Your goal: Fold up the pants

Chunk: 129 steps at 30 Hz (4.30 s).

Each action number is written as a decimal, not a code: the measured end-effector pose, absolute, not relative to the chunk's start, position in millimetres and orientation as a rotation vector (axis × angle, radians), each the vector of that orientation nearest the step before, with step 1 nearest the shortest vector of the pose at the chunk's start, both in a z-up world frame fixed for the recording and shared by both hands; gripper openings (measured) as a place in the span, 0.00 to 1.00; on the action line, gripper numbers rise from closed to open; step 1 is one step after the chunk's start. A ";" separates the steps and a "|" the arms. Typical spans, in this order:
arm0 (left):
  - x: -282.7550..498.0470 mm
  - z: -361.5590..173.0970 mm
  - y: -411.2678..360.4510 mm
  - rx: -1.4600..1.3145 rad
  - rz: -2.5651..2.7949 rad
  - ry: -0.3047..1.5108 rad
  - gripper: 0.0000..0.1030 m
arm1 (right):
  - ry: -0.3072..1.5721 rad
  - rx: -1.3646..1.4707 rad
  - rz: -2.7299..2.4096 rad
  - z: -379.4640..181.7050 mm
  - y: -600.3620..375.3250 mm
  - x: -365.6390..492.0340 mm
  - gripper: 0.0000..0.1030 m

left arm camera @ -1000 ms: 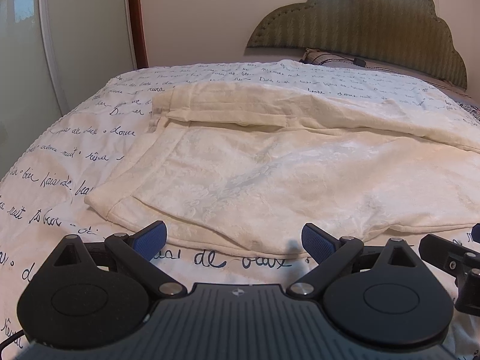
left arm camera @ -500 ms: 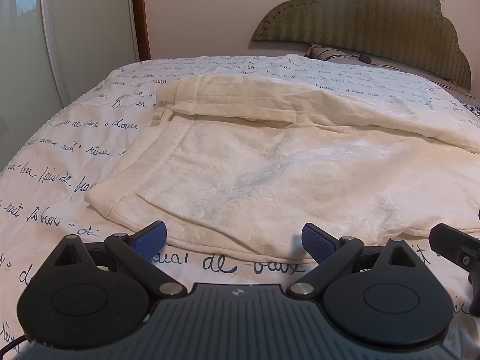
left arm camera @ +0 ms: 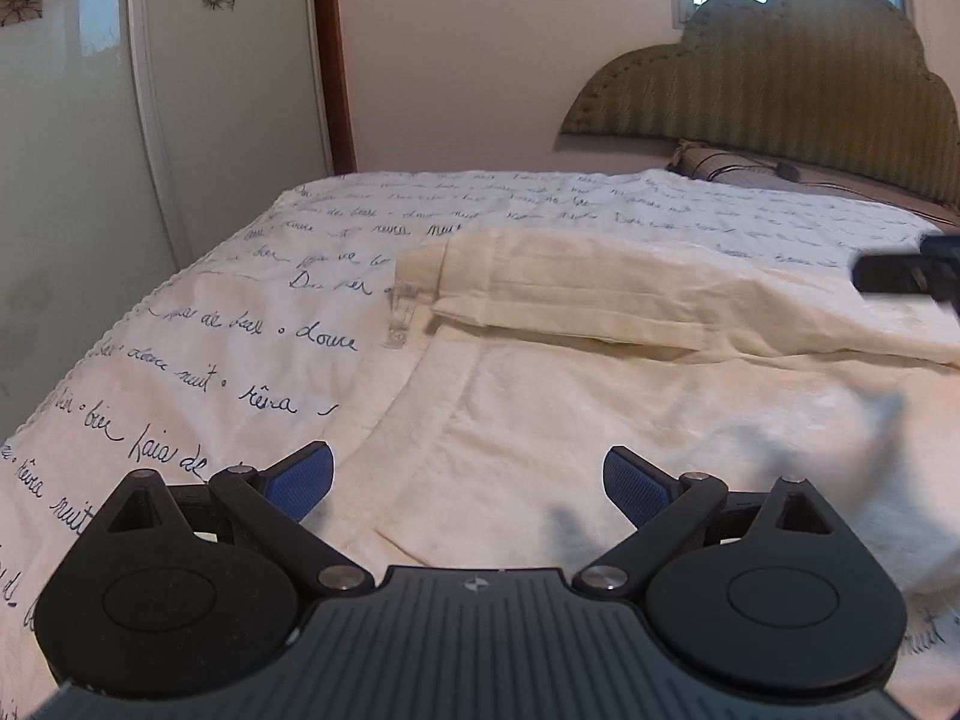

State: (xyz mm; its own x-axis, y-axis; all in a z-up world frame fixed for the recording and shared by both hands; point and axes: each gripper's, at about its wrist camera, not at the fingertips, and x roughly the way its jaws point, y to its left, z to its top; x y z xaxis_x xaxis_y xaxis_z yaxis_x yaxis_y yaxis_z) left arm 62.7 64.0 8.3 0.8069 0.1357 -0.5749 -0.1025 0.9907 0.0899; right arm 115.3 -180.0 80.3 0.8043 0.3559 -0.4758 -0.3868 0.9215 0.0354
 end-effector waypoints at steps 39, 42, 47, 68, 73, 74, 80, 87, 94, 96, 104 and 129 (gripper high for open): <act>82.5 55.5 159.6 -0.584 -0.080 0.489 0.99 | 0.060 -0.856 0.503 56.1 -92.6 100.9 0.09; 73.0 56.6 162.5 -0.671 -0.094 0.427 0.99 | 0.103 -0.842 0.571 48.6 -92.6 59.6 0.09; 97.8 30.0 159.0 -0.712 -0.044 0.610 0.92 | 0.155 -0.811 0.607 24.1 -85.2 37.9 0.08; 86.1 6.8 153.7 -0.373 0.061 0.649 0.05 | 0.308 -1.117 0.420 5.3 -158.7 30.1 0.54; 83.9 7.8 146.3 -0.299 0.082 0.630 0.05 | 0.499 -1.307 0.544 -0.7 -199.8 77.2 0.54; 85.1 8.6 144.7 -0.285 0.083 0.627 0.05 | 0.515 -1.317 0.578 -1.2 -201.0 85.1 0.52; 82.0 15.8 149.5 -0.261 0.109 0.600 0.06 | 0.572 -1.350 0.531 -5.8 -203.1 74.4 0.06; 84.5 15.2 146.8 -0.176 0.156 0.584 0.06 | 0.531 -1.144 0.474 -6.5 -200.0 -0.1 0.06; 72.6 3.9 140.3 -0.038 0.190 0.609 0.28 | 0.431 -1.070 0.302 -36.5 -192.0 -10.1 0.11; 62.4 15.6 139.0 -0.001 0.242 0.587 0.42 | 0.451 -1.041 0.333 -22.1 -200.6 -21.9 0.14; 54.1 54.4 96.2 0.020 0.178 0.533 0.50 | 0.620 -0.443 0.000 6.4 -327.0 2.5 0.41; 61.0 -56.6 -124.3 0.240 -0.473 0.572 0.83 | 0.130 1.218 -0.252 -44.2 -581.8 -20.1 0.42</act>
State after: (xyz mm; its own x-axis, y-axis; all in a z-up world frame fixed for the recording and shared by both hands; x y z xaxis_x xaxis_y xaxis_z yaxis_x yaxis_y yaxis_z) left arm 61.0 -124.3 -56.6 0.7378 -0.3615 -0.5700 0.4921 0.8661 0.0877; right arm -20.1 -581.8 -44.2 0.9648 -0.1215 -0.2332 0.2606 0.3224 0.9100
